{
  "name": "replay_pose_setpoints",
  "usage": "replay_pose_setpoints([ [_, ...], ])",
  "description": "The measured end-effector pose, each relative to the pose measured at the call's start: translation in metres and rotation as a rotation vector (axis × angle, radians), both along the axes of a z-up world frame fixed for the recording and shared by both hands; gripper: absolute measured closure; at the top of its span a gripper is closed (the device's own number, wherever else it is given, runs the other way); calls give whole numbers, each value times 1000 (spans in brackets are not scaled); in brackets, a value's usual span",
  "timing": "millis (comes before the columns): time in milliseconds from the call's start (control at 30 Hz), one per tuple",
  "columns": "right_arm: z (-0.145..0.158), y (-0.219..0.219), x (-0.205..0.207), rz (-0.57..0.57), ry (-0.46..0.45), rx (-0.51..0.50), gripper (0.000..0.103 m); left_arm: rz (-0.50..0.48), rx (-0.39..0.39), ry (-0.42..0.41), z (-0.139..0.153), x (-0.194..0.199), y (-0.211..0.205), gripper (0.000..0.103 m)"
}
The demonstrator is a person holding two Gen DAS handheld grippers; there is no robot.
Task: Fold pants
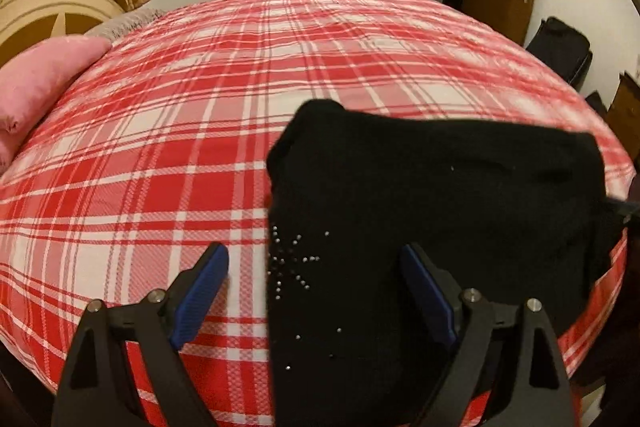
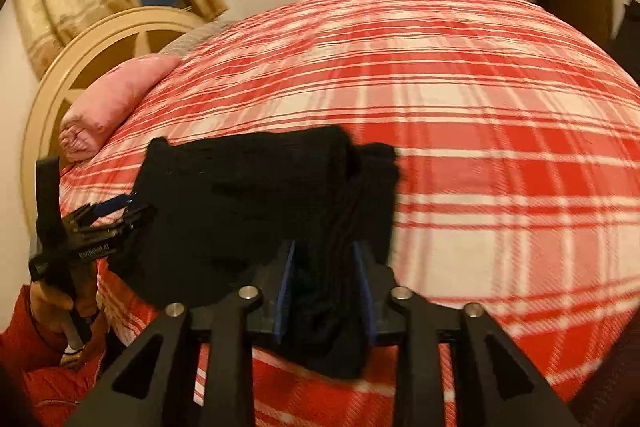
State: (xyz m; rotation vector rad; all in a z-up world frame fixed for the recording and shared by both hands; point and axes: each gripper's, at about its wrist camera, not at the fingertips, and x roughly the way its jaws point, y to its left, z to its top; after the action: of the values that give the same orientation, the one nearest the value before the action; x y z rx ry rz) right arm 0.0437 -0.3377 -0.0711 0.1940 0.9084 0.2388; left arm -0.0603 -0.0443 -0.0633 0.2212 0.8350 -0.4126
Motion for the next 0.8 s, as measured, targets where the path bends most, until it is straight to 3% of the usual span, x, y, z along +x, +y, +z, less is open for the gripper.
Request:
replay_pose_setpoints([
  [133,24,-5,-25,-85,-86,-117,70,7,25,-25,1,-1,-2,8],
  [267,36,36,-28,61,-140,-86,70,30,17,-3,-1,1,-1,7],
  [400,22,69,-24,194,-96,-100,70,38,43,-8,1,0,-4,6],
  [467,12,73,-29,221,-67,-162,70,42,57,-14,1,-1,-6,6],
  [567,-3,52,-38,174,-32,-204,72,48,54,-7,1,0,-6,5],
  [700,-6,22,-39,76,-9,-78,72,58,29,19,0,1,-4,4],
  [800,10,34,-34,76,-66,-81,72,56,29,21,2,1,-2,4],
])
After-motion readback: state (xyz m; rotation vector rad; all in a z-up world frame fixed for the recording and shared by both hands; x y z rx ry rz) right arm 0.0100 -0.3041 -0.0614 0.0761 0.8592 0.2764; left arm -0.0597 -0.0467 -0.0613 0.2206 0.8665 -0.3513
